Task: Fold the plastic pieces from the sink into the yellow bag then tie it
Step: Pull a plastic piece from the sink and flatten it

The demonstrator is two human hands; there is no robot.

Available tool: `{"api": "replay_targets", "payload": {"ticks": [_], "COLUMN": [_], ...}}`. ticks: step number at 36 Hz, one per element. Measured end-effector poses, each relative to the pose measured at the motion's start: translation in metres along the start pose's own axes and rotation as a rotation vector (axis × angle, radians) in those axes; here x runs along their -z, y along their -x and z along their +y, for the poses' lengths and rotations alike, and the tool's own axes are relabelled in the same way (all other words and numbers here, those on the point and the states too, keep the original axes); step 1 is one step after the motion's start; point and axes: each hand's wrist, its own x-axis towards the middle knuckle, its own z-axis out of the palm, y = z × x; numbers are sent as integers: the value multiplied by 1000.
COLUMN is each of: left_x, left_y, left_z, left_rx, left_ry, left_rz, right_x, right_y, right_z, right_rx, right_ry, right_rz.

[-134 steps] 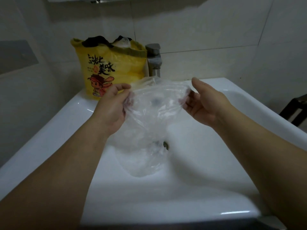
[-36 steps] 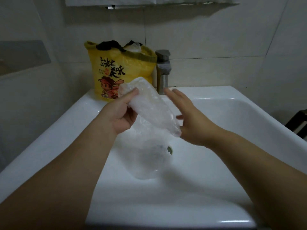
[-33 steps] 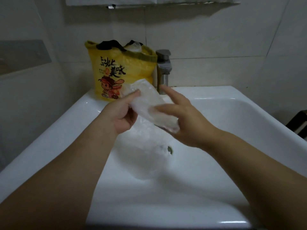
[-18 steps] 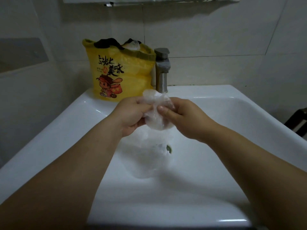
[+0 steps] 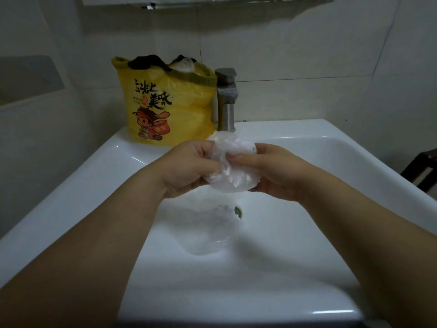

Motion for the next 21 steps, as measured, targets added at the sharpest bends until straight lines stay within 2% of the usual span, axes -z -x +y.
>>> {"api": "replay_targets", "payload": {"ticks": [2,5,7,9,11,14,16,21], "left_x": [2,7,11,3,-6,-6,-1,6], "left_y": [-1,-3,-6,-6,-9,-13,-13,-8], "left_z": [0,3,-2,-6,-9,-9,-5,-8], "left_rx": [33,54,91,94,83,34,24,121], "left_ry": [35,254,303,182,107,197,187,-91], "left_rz": [-13,-30,-59,-22,104,225,247,205], "right_x": [1,-2,-4,-6,-8,-7,-3,8], "right_y": [-1,-3,-6,-9,-9,-9,-9,-6], "right_z": [2,3,4,6,8,7,3,-2], "right_rx": [22,57,68,81,81,46,43,47], "right_ry": [-89,-199,-250,-274,-290,-285,-247,-32], "right_rz": [5,150,225,255,243,219,208,105]}}
